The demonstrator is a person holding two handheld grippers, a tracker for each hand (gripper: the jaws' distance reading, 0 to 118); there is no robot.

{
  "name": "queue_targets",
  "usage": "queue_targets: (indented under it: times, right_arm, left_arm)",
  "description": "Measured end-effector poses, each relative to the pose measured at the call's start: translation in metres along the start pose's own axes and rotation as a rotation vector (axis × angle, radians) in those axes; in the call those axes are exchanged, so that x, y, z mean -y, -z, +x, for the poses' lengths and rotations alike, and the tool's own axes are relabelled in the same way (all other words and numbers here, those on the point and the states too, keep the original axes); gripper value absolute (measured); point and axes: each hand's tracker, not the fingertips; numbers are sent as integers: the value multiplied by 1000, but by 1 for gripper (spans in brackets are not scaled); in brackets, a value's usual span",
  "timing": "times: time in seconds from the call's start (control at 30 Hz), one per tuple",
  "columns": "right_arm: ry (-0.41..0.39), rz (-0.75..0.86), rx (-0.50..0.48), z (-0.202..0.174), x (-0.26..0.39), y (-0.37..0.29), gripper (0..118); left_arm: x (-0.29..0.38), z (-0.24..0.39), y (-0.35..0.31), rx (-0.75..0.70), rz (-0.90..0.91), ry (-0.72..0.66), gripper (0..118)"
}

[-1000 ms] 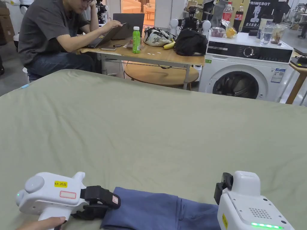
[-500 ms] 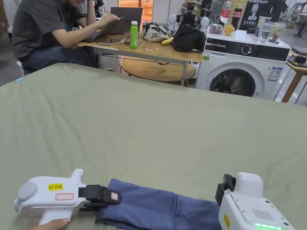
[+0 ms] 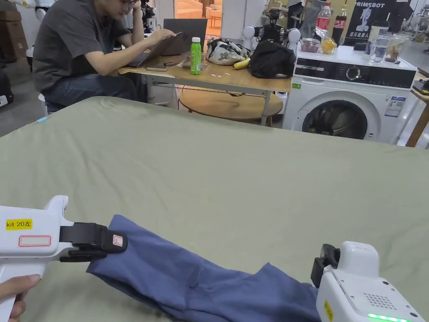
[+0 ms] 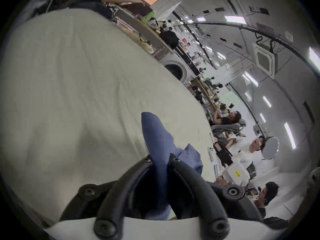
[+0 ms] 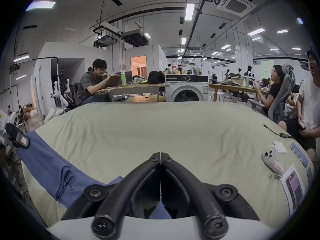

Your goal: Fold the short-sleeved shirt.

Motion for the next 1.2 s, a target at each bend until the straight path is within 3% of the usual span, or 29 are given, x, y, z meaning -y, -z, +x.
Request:
queue_targets:
  times: [0.2,0.5,0.73,1.03,1.07,1.17,1.2]
  right_arm:
    - [10,1,-8,0,-1,0,0]
    - [12,5,11,13,-4,-9,0]
    - [19,6,41,30,-3,-17,0]
    - [39,-9,82,47,3,-23,0]
    - [41,-11,83,49,3,-23,0]
    - [43,-16,85,50,5,-24,0]
    - [41,-16,87,51,5,-25,0]
  left_arm:
    - [5,49,19,-46,-37,52,6]
    - [19,142,109,17,-211,176,6]
    - [45,175,208,-65,-370,228,6]
    - [74,196,277,-158,-428,272,6]
    - [77,195,282,-152,-437,261,7]
    - [77,181,281,-39,-460,133,39]
    - [78,180,275,-15,-458,117,44]
